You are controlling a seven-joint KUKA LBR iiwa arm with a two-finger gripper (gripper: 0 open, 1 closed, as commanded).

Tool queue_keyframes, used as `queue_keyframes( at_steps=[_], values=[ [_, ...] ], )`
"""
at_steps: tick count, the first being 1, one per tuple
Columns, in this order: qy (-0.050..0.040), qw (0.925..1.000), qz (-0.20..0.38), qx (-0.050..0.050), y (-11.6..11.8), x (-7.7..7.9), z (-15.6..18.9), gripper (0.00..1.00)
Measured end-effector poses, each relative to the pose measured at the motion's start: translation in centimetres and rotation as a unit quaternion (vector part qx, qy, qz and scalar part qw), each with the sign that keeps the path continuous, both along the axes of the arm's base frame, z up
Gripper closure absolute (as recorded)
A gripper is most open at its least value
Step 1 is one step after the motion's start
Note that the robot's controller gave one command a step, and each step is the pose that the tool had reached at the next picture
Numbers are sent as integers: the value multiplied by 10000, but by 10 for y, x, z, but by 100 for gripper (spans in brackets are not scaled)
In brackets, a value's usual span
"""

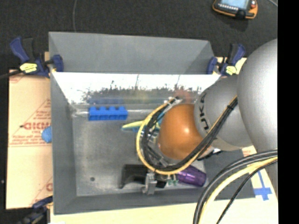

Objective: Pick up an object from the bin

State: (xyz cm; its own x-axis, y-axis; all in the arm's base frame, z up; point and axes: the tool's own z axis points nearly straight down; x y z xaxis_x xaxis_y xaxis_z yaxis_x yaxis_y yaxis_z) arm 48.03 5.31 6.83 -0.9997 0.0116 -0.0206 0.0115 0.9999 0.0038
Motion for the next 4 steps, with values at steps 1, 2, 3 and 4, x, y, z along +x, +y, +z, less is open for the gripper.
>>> queue_keyframes(
  at_steps=[1,2,3,4],
  values=[
    [-33,9986,-533,33,-5,-4,2,0],
    [-6,10000,-33,-4,-2,1,1,100],
    [-6,10000,-38,-3,-2,1,1,100],
    [20,10000,-47,-5,-2,-1,21,100]
  ],
)
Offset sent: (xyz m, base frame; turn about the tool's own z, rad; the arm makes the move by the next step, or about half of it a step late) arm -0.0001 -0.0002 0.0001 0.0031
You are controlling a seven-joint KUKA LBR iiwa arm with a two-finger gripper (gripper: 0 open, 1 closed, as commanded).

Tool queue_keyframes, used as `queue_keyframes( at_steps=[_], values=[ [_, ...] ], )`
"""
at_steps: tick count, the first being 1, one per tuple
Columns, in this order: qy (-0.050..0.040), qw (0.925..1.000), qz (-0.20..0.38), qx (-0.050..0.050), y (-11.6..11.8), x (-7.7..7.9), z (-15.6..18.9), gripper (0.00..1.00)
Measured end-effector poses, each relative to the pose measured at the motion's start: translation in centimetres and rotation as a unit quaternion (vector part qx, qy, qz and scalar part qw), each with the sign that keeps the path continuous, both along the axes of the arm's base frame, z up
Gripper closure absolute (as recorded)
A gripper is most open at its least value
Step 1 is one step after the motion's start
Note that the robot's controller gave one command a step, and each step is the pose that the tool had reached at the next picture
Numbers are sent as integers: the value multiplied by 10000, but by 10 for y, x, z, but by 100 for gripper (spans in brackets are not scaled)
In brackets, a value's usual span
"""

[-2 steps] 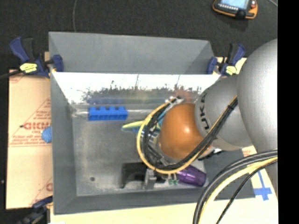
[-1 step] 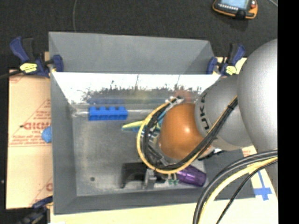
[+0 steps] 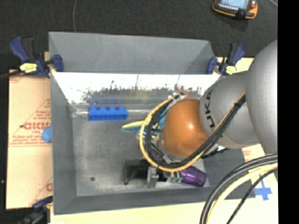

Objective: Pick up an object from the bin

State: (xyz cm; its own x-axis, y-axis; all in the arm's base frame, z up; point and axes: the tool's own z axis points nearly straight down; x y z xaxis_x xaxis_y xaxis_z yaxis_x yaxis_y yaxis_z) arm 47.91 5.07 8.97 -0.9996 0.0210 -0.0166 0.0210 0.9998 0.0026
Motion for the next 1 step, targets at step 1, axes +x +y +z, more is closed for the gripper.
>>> queue_keyframes(
  at_steps=[1],
  values=[
    [-11,10000,-4,3,0,1,22,100]
  ],
)
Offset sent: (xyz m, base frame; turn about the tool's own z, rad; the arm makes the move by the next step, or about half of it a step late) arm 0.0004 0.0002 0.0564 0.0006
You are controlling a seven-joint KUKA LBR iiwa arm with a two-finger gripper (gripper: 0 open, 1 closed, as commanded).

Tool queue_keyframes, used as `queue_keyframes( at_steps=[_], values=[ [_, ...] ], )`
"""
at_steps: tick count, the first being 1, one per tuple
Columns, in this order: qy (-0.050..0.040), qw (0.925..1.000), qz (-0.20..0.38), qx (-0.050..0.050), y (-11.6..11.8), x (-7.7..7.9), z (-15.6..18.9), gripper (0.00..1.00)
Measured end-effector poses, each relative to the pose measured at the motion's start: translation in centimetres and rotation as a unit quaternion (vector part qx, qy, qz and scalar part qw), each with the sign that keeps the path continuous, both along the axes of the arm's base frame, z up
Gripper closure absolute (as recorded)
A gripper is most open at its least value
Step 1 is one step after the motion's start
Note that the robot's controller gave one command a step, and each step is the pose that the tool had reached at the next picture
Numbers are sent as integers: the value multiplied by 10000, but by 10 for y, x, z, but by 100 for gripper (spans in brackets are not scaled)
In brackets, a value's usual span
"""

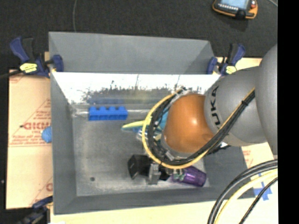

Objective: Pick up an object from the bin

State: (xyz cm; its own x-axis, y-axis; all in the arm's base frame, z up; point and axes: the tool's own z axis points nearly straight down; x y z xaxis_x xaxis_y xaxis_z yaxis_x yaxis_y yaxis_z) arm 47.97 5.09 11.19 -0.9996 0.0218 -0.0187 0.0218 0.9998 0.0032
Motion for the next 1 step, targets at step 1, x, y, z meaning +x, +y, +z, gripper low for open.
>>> queue_keyframes(
  at_steps=[1],
  values=[
    [21,10000,-10,-2,0,-1,17,100]
  ],
)
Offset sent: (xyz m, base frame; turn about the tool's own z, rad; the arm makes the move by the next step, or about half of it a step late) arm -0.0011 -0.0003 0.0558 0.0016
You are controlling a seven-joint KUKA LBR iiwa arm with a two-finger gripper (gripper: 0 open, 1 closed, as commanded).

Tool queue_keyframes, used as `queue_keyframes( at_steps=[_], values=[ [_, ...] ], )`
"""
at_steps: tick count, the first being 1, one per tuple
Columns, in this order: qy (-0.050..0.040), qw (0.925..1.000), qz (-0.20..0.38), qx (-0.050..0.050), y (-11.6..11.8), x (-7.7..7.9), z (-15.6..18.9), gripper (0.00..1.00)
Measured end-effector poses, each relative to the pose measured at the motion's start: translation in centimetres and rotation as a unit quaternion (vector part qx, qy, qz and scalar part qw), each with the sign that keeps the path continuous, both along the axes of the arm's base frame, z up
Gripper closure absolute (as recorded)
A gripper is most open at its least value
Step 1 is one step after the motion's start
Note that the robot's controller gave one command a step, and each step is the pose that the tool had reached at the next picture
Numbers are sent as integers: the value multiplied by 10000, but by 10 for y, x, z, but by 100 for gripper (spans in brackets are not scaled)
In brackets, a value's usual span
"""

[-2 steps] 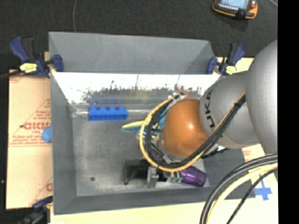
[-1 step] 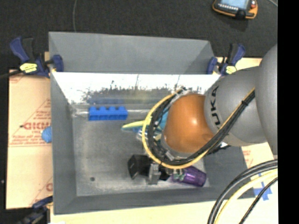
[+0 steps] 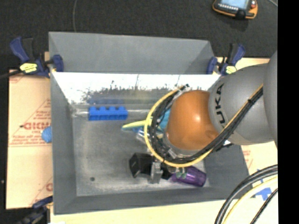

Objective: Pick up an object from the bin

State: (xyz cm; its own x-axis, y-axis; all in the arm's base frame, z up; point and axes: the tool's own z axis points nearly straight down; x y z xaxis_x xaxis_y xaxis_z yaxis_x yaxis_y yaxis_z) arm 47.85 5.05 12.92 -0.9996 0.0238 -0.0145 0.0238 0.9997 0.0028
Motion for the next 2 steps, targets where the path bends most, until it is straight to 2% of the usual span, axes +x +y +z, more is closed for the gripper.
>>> queue_keyframes(
  at_steps=[2],
  values=[
    [24,10000,-19,-1,-1,-1,45,100]
  ],
)
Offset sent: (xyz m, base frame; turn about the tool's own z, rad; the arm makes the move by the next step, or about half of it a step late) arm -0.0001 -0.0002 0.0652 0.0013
